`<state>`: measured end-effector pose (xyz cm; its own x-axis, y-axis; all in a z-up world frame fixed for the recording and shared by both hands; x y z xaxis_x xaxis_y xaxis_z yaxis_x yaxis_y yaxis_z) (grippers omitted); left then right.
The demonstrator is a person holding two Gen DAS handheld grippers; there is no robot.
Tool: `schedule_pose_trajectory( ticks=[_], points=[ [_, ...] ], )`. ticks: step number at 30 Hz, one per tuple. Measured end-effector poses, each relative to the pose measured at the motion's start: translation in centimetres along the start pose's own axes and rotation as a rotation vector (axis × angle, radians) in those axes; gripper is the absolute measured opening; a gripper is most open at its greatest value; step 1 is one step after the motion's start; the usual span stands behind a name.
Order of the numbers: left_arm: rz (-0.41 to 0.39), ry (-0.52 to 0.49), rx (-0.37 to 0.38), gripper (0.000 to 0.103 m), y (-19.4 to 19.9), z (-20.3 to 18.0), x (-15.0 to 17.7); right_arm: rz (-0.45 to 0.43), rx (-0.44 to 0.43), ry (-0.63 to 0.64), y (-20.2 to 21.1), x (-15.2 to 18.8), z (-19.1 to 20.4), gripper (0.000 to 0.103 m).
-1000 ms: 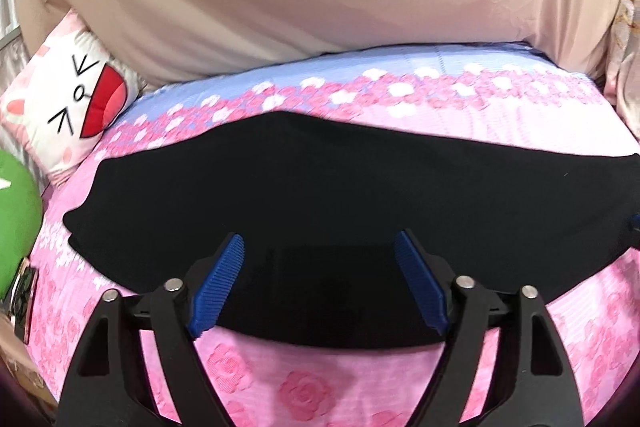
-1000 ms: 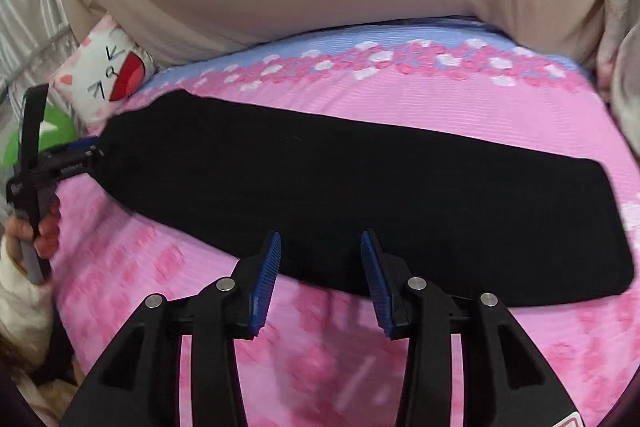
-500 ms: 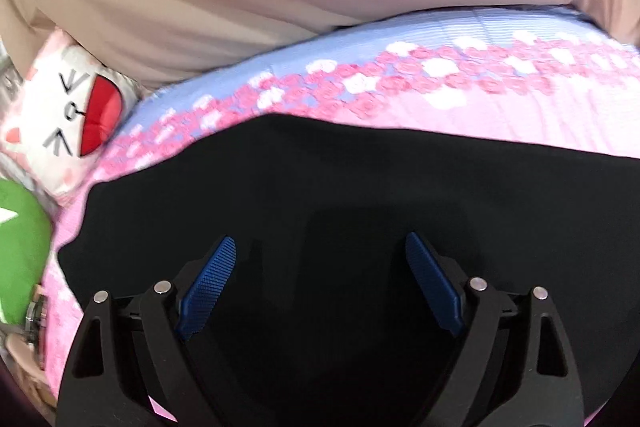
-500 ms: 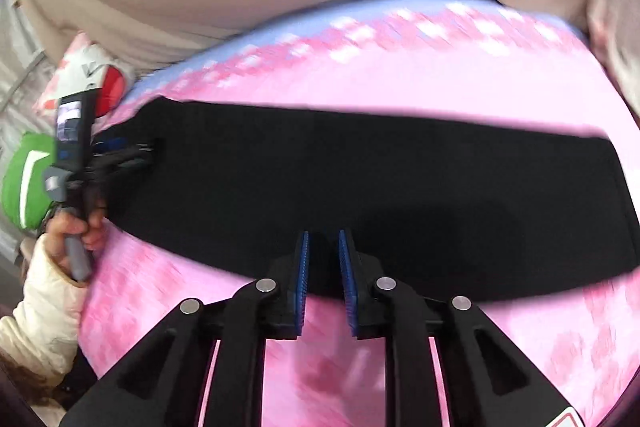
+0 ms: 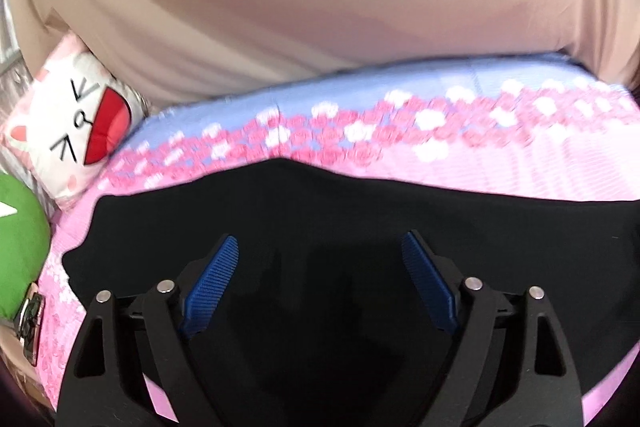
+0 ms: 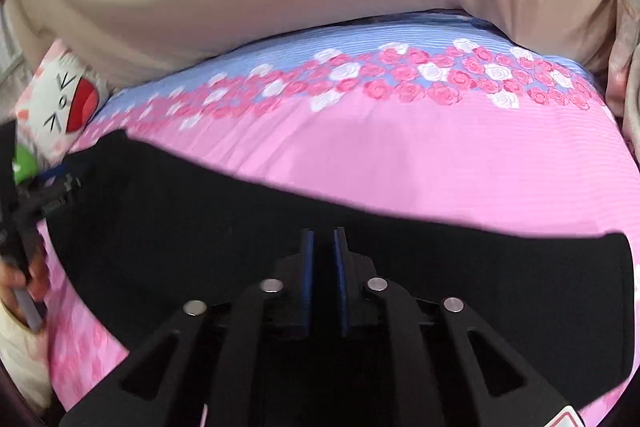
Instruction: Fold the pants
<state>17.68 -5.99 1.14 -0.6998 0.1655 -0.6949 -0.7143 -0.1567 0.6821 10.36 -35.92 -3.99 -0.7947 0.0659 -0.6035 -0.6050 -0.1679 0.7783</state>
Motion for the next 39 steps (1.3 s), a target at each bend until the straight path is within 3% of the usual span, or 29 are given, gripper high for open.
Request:
schedule_pose_trajectory(
  ticks=[1,3,5,6,7,9,12,18,21,24,26,27,28,29,31,33,34,36,39],
  points=[
    [-0.013,-0.001,0.012,0.083,0.9,-0.2,0.2,0.016,0.033,0.011,-0.5,0.2,-0.4,0.013],
    [-0.027,-0.012,0.026,0.083,2.1,-0.5,0.5,0.013,0.017,-0.039,-0.3,0.1,-2.2,0.014],
    [-0.053,-0.025,0.02,0.084,3.6,-0.6,0.8,-0.05,0.105,-0.095,3.2,0.5,-4.5,0.029],
    [-0.056,-0.027,0.029,0.084,4.0,-0.6,0.9,-0.094,0.128,-0.117,5.5,1.2,-5.9,0.049],
    [-0.062,-0.025,0.044,0.084,4.6,-0.4,1.1,-0.122,0.144,-0.144,7.1,2.0,-7.3,0.061],
    [-0.074,-0.013,0.049,0.086,5.4,0.1,1.3,-0.179,0.235,-0.251,11.4,5.1,-11.8,0.061],
    [-0.083,0.008,0.049,0.086,6.2,0.7,1.8,-0.155,0.299,-0.389,13.6,8.8,-17.3,0.062],
    [-0.083,0.039,0.043,0.089,7.3,1.0,2.5,-0.12,0.257,-0.439,12.7,10.3,-20.4,0.062],
    [-0.088,0.04,0.042,0.091,8.1,1.0,3.0,-0.142,0.275,-0.404,12.9,10.3,-19.0,0.059],
    [-0.091,0.03,0.043,0.092,8.4,0.7,3.3,-0.138,0.216,-0.365,12.2,9.7,-17.3,0.057],
    [-0.09,0.018,0.054,0.092,8.5,0.0,3.4,-0.081,0.226,-0.341,10.6,9.4,-17.1,0.043],
    [-0.088,0.011,0.059,0.092,8.4,-0.5,3.4,-0.07,0.228,-0.345,10.2,9.5,-17.2,0.024],
    [-0.088,0.006,0.061,0.092,8.5,-0.8,3.5,-0.058,0.203,-0.362,9.7,9.4,-17.4,0.014],
    [-0.089,0.004,0.063,0.092,8.5,-1.2,3.4,-0.071,0.186,-0.367,9.8,9.2,-17.4,0.012],
    [-0.086,-0.002,0.071,0.092,8.5,-1.7,3.4,-0.121,0.244,-0.331,11.4,8.4,-17.0,0.011],
    [-0.085,-0.008,0.074,0.092,8.5,-2.1,3.4,-0.164,0.245,-0.347,12.9,8.2,-17.6,0.011],
    [-0.086,-0.012,0.074,0.092,8.4,-2.2,3.4,-0.154,0.245,-0.358,12.8,8.3,-18.2,0.013],
    [-0.083,-0.014,0.074,0.092,8.1,-2.3,3.5,-0.051,0.255,-0.371,10.2,9.5,-19.6,0.016],
    [-0.056,-0.003,0.073,0.092,7.3,-2.2,3.7,-0.078,0.267,-0.359,11.3,9.3,-19.0,0.027]
  ],
)
Point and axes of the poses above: each gripper's, at about its wrist camera, not at the fingertips, and y roughly against the way its jaws point, z to its left, x to its underside, the point moved 4 cm from there along -y, roughly the way its jaws point, and after that the axes turned 2 degrees about z, right-handed, at the moved point
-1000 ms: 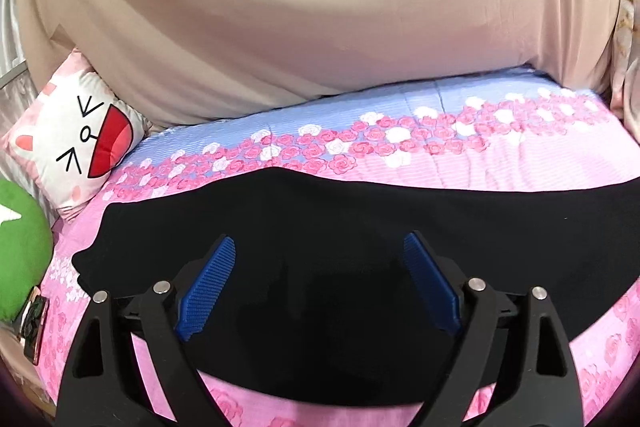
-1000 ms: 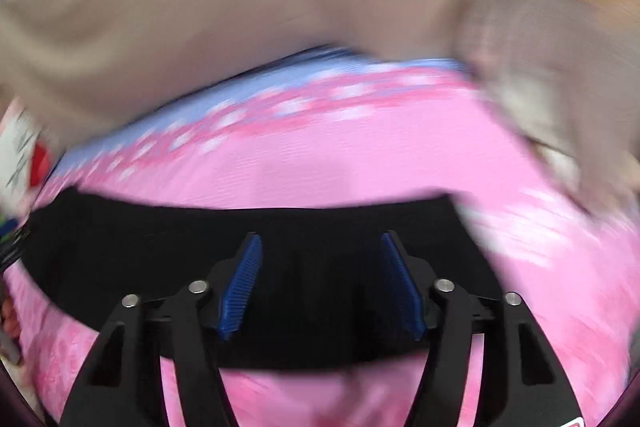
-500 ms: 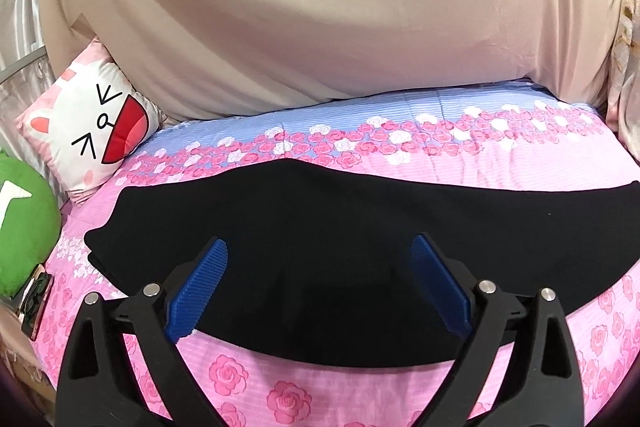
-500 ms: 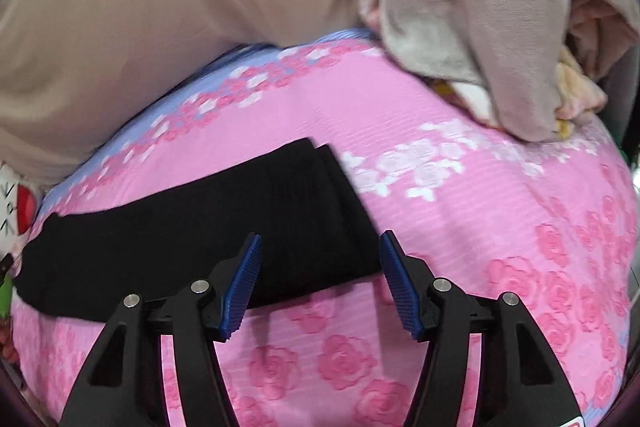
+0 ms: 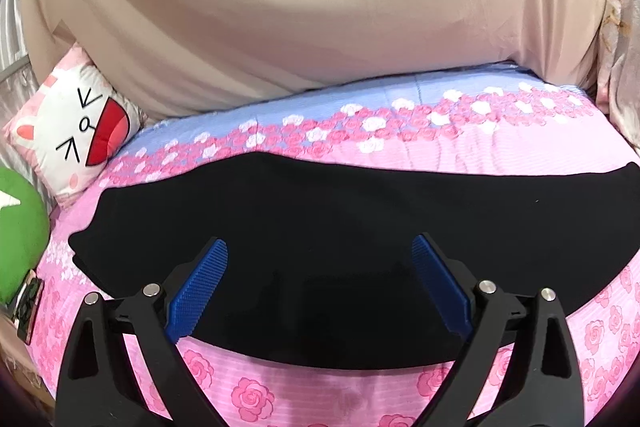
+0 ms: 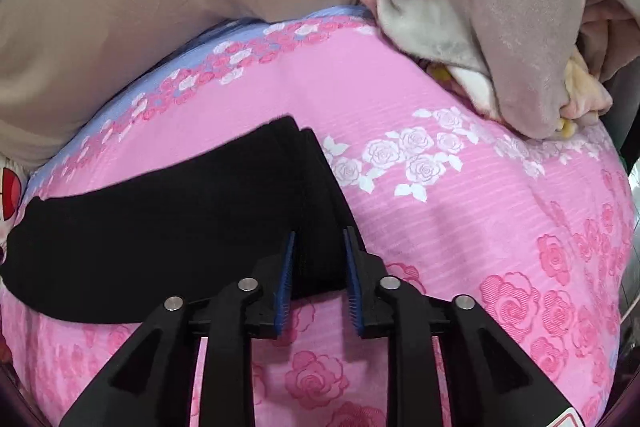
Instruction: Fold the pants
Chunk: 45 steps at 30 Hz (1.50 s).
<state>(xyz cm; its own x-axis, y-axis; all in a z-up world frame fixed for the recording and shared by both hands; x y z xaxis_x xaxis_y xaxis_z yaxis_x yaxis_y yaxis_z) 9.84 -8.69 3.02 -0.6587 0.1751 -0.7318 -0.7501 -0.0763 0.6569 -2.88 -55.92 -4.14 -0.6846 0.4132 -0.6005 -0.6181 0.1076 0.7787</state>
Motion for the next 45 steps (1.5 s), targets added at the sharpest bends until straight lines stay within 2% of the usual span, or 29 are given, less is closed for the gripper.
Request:
schedule_pose_trajectory(
  ticks=[2,3,4,7,8,9,10,12,16,20,26,30,34,38,42,45],
  points=[
    [0.006,0.013,0.002,0.092,-0.2,0.3,0.2,-0.03,0.024,-0.002,0.8,-0.3,-0.1,0.048],
    [0.008,0.015,-0.001,0.092,-0.2,0.4,0.3,-0.041,0.021,-0.011,1.0,-0.5,-0.3,0.063],
    [0.01,0.015,-0.004,0.092,-0.3,0.6,0.4,-0.043,0.011,-0.026,0.9,-0.7,-0.5,0.067],
    [0.015,0.025,-0.004,0.092,-0.4,1.4,0.7,0.042,-0.042,-0.065,-1.0,-0.3,-0.7,0.068],
    [0.016,0.027,-0.003,0.092,-0.4,1.5,0.7,0.039,-0.045,-0.062,-1.4,-0.2,-0.7,0.065],
    [0.016,0.029,-0.005,0.092,-0.4,1.8,0.8,0.042,-0.055,-0.063,-1.4,-0.2,-0.6,0.052],
    [0.018,0.03,-0.006,0.092,-0.5,2.1,0.9,0.046,-0.066,-0.076,-1.6,-0.3,-0.5,0.029],
    [0.024,0.032,0.0,0.092,-0.7,2.5,1.0,0.068,-0.134,-0.124,-1.8,-0.3,-0.3,0.022],
    [0.02,0.045,0.004,0.092,-0.7,3.9,1.3,0.014,-0.215,-0.134,0.6,-1.2,2.6,0.02],
    [0.015,0.073,0.01,0.092,-0.6,5.9,1.4,-0.034,-0.357,-0.086,3.8,-3.5,9.0,0.02],
    [0.006,0.104,-0.001,0.092,-0.4,9.6,1.8,-0.039,-0.574,0.078,7.3,-6.6,23.2,0.02],
    [0.009,0.126,-0.013,0.092,-0.6,12.3,2.2,-0.019,-0.677,0.196,8.4,-6.8,32.9,0.02],
    [0.017,0.14,-0.032,0.092,-0.9,15.2,3.2,0.047,-0.714,0.306,7.0,-4.7,41.0,0.02],
    [0.023,0.156,-0.056,0.092,-1.0,17.9,4.3,0.175,-0.713,0.381,2.3,-0.1,47.7,0.02],
    [0.032,0.179,-0.067,0.092,-1.3,20.0,5.3,0.287,-0.67,0.43,-2.4,4.6,50.0,0.02],
    [0.038,0.191,-0.064,0.092,-1.4,20.9,5.9,0.359,-0.648,0.438,-5.4,7.7,50.7,0.026]
  ],
)
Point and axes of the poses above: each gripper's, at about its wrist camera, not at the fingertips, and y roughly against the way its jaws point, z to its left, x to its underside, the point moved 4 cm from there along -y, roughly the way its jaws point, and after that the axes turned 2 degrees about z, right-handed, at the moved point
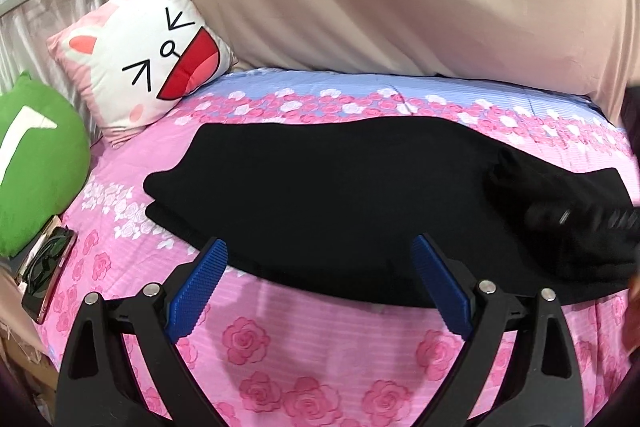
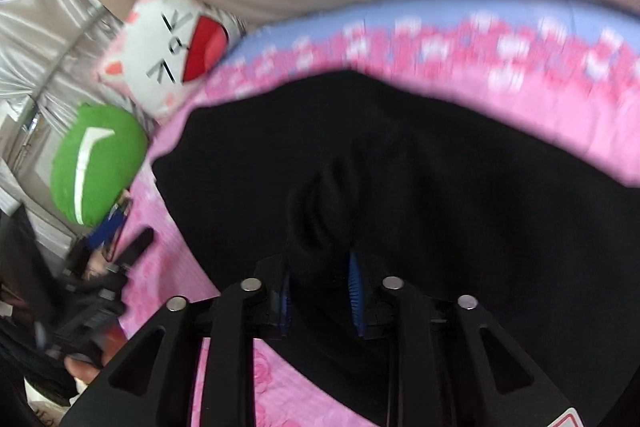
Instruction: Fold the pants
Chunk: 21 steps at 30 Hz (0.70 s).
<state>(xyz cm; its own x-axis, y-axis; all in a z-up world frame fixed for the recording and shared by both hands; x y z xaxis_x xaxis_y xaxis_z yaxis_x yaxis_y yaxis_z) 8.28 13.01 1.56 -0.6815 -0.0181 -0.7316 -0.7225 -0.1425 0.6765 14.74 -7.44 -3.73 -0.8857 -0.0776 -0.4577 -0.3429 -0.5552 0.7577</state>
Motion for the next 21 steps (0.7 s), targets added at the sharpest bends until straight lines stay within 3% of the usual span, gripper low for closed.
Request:
schedule_pose_trajectory(
  ticks=[2,4,6,8,11,13,17,21],
  points=[
    [0.004,0.005,0.003,0.092,-0.1,0.4,0.1,-0.01,0.001,0.002,-0.1,0.8,-0.1,0.033],
    [0.004,0.008,0.005,0.092,-0.2,0.6,0.2,-0.016,0.027,0.007,1.6,1.3,0.3,0.059],
    [0.001,0.011,0.014,0.092,-0.1,0.7,0.1,-0.098,0.095,0.038,5.7,2.1,0.3,0.061],
    [-0.008,0.017,0.02,0.092,0.2,0.8,0.1,-0.175,0.131,0.022,10.1,3.3,-1.0,0.07],
    [-0.012,0.037,0.036,0.092,0.4,0.8,0.0,-0.248,0.193,-0.143,15.6,6.6,-7.0,0.073],
    [-0.012,0.053,0.049,0.092,0.5,0.5,0.0,-0.261,0.213,-0.269,17.0,8.6,-11.2,0.074],
    [-0.007,0.063,0.067,0.092,0.8,-0.9,-0.1,-0.237,0.109,-0.46,16.2,11.7,-16.8,0.075],
    [0.005,0.047,0.083,0.092,1.2,-2.4,0.1,-0.267,-0.04,-0.461,15.5,11.6,-16.4,0.074]
  ],
)
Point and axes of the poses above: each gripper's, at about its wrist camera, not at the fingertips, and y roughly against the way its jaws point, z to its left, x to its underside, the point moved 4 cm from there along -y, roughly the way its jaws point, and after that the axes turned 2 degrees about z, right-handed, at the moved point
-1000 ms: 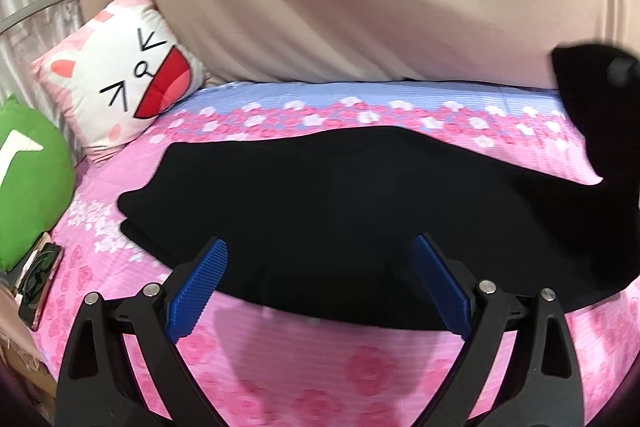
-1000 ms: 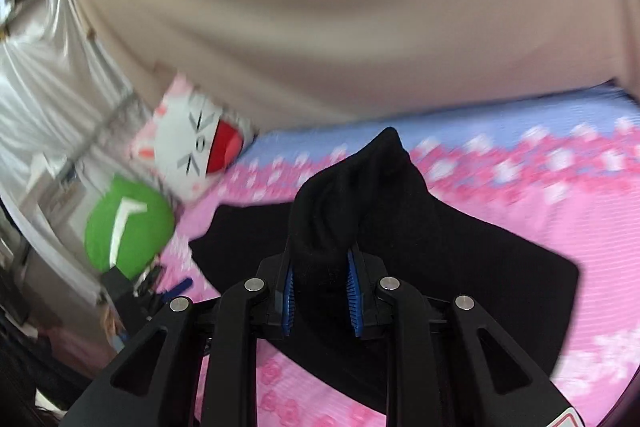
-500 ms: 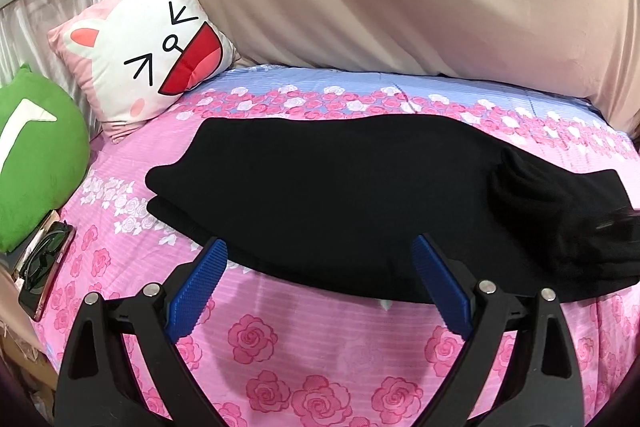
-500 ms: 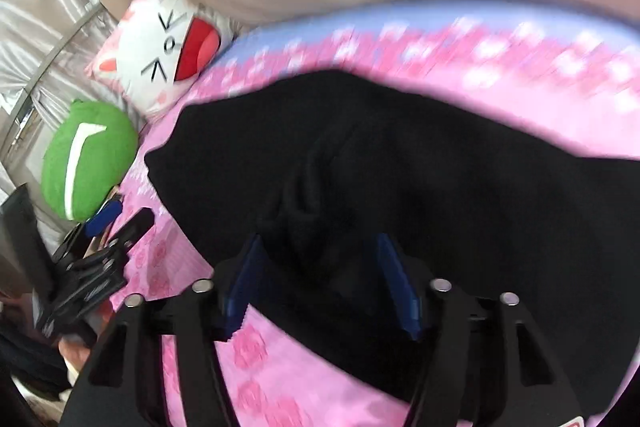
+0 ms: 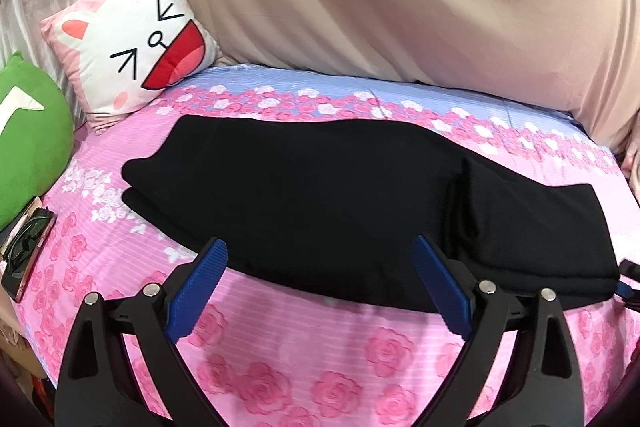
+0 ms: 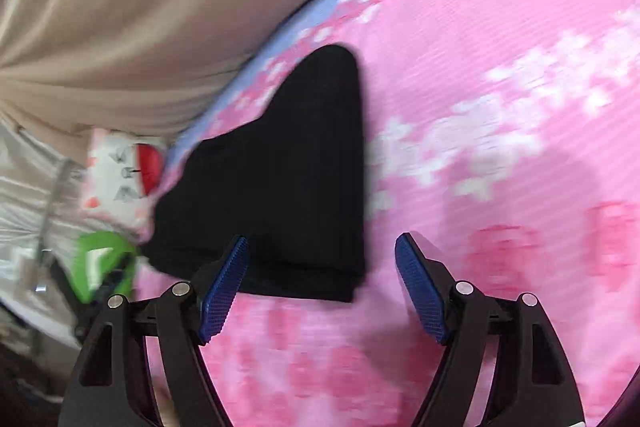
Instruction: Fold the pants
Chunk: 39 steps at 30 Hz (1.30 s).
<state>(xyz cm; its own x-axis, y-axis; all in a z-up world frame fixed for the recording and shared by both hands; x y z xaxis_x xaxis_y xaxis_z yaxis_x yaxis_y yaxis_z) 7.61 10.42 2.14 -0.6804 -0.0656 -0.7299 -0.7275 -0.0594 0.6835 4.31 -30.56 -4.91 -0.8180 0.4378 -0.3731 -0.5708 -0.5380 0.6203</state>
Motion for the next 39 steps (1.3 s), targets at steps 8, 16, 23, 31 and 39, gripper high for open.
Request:
schedule_pose_trajectory(
  ticks=[8,16,23,31,39],
  points=[
    [0.011,-0.017,-0.026,0.092,0.0,-1.2,0.1,-0.005,-0.037,0.053,-3.0,0.0,2.2,0.027],
    [0.013,-0.024,-0.075,0.092,0.4,-0.6,-0.1,-0.143,0.108,0.113,0.6,-1.2,2.1,0.013],
    [0.023,-0.012,-0.076,0.092,0.2,-0.5,0.0,-0.159,0.131,0.112,2.2,-1.0,0.4,0.013],
    [0.026,-0.044,-0.033,0.092,0.0,-2.7,0.5,-0.197,0.262,0.072,7.3,0.1,-4.5,0.023],
    [0.038,-0.083,0.002,0.092,-0.5,-5.3,1.3,-0.32,0.479,0.416,9.6,1.7,5.8,0.063]
  ],
)
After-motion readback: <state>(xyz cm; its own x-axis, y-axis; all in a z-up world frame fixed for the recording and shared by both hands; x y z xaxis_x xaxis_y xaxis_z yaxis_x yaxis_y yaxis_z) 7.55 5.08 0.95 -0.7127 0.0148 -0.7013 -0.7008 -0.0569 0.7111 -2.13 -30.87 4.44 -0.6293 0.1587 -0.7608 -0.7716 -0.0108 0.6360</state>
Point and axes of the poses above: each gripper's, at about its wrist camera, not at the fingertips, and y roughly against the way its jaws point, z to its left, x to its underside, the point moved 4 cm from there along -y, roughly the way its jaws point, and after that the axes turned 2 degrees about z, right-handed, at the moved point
